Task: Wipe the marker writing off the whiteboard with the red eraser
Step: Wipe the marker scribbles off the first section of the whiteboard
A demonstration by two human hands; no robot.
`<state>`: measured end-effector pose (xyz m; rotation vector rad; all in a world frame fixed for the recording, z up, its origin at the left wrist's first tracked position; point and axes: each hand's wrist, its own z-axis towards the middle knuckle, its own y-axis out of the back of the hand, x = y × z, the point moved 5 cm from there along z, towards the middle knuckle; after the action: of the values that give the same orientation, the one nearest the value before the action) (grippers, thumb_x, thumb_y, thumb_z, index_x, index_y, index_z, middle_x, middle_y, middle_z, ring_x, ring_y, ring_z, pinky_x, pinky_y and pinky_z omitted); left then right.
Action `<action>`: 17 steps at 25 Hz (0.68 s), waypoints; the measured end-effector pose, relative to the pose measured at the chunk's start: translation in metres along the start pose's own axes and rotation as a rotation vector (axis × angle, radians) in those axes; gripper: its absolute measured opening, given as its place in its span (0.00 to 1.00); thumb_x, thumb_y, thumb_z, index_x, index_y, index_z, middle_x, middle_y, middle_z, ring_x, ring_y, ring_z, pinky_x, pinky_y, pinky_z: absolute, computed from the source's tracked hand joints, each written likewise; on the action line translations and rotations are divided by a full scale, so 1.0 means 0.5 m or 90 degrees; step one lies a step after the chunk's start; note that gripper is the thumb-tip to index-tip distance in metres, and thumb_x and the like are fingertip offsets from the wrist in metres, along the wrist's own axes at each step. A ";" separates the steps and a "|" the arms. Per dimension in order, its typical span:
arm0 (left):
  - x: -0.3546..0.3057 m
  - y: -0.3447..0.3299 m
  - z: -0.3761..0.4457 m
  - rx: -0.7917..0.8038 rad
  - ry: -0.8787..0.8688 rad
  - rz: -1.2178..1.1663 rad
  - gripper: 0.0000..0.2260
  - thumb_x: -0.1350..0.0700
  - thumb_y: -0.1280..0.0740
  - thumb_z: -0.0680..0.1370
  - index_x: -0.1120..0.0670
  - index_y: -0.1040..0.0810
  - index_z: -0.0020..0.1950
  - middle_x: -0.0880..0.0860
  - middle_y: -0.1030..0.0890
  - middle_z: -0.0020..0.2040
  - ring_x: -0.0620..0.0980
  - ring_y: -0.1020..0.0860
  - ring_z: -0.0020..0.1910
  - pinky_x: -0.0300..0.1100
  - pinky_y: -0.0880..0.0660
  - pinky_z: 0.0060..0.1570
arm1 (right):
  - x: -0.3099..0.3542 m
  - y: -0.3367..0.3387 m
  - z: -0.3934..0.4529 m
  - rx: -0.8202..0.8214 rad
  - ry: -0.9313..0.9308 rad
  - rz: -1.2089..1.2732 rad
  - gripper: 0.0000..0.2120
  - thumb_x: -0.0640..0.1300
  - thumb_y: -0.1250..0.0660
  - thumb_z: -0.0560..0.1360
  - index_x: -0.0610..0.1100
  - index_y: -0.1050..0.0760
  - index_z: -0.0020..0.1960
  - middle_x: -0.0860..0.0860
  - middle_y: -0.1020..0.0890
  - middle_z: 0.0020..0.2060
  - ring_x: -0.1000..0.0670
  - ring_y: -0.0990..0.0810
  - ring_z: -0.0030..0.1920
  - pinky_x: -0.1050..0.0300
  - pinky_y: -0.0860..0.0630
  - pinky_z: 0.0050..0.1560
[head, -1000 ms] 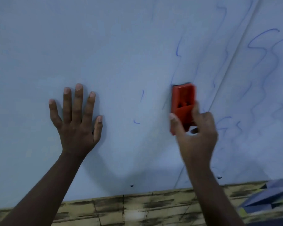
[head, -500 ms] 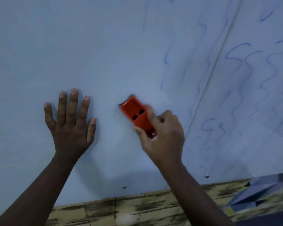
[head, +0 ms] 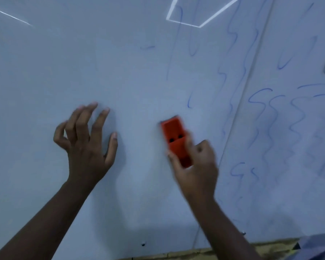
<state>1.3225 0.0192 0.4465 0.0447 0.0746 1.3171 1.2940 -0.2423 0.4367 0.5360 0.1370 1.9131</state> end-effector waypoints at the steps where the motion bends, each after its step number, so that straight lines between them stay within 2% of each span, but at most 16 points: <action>1: 0.002 -0.001 0.039 -0.003 0.006 -0.003 0.24 0.49 0.37 0.85 0.54 0.31 0.81 0.59 0.34 0.81 0.60 0.38 0.81 0.61 0.43 0.72 | 0.039 -0.021 -0.024 0.029 0.076 -0.007 0.30 0.63 0.31 0.74 0.48 0.22 0.70 0.48 0.28 0.43 0.45 0.26 0.42 0.51 0.25 0.37; 3: 0.010 -0.008 0.100 0.004 0.010 0.000 0.27 0.47 0.39 0.86 0.53 0.36 0.84 0.59 0.40 0.85 0.60 0.43 0.84 0.64 0.45 0.75 | 0.094 -0.051 -0.045 0.064 0.178 -0.006 0.29 0.62 0.29 0.74 0.48 0.23 0.70 0.48 0.26 0.44 0.46 0.27 0.42 0.49 0.25 0.37; 6: 0.017 -0.020 0.112 0.017 -0.017 0.030 0.28 0.46 0.41 0.88 0.53 0.42 0.86 0.60 0.44 0.86 0.61 0.47 0.86 0.68 0.46 0.78 | 0.109 -0.047 -0.011 0.048 0.173 0.011 0.30 0.64 0.30 0.75 0.49 0.23 0.71 0.49 0.26 0.43 0.48 0.28 0.41 0.51 0.26 0.38; 8: 0.020 -0.022 0.103 0.018 -0.025 0.033 0.28 0.46 0.42 0.88 0.53 0.43 0.87 0.60 0.45 0.86 0.61 0.47 0.86 0.68 0.47 0.79 | 0.064 -0.018 0.027 -0.015 0.110 0.028 0.30 0.65 0.30 0.74 0.49 0.22 0.70 0.49 0.26 0.42 0.46 0.26 0.41 0.52 0.27 0.38; 11: 0.018 -0.025 0.102 0.019 -0.028 0.036 0.28 0.47 0.42 0.88 0.53 0.43 0.87 0.60 0.45 0.86 0.61 0.48 0.86 0.68 0.48 0.80 | -0.074 0.048 0.074 -0.128 -0.079 0.059 0.32 0.66 0.30 0.73 0.49 0.21 0.70 0.48 0.26 0.41 0.45 0.24 0.39 0.49 0.24 0.38; 13: 0.017 -0.027 0.100 0.017 -0.026 0.039 0.28 0.47 0.42 0.88 0.53 0.43 0.87 0.60 0.45 0.86 0.61 0.48 0.86 0.67 0.49 0.80 | -0.147 0.082 0.096 -0.162 -0.186 0.121 0.34 0.68 0.30 0.72 0.48 0.22 0.71 0.48 0.26 0.41 0.48 0.23 0.37 0.45 0.21 0.41; 15: 0.015 -0.029 0.096 0.018 -0.023 0.039 0.28 0.47 0.42 0.88 0.54 0.43 0.87 0.60 0.45 0.86 0.62 0.48 0.86 0.67 0.50 0.81 | -0.172 0.099 0.124 -0.173 -0.228 0.179 0.36 0.69 0.30 0.71 0.49 0.22 0.71 0.48 0.24 0.42 0.52 0.22 0.37 0.46 0.20 0.43; 17: 0.015 -0.030 0.095 0.022 -0.022 0.041 0.28 0.47 0.43 0.88 0.54 0.44 0.87 0.61 0.46 0.86 0.62 0.48 0.86 0.68 0.50 0.81 | -0.144 0.099 0.152 -0.178 -0.206 0.180 0.34 0.67 0.29 0.72 0.48 0.22 0.71 0.48 0.25 0.42 0.51 0.23 0.37 0.51 0.22 0.42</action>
<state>1.3426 0.0230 0.4924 0.0995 0.0672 1.3797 1.3063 -0.3390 0.4996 0.6926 -0.4303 2.0430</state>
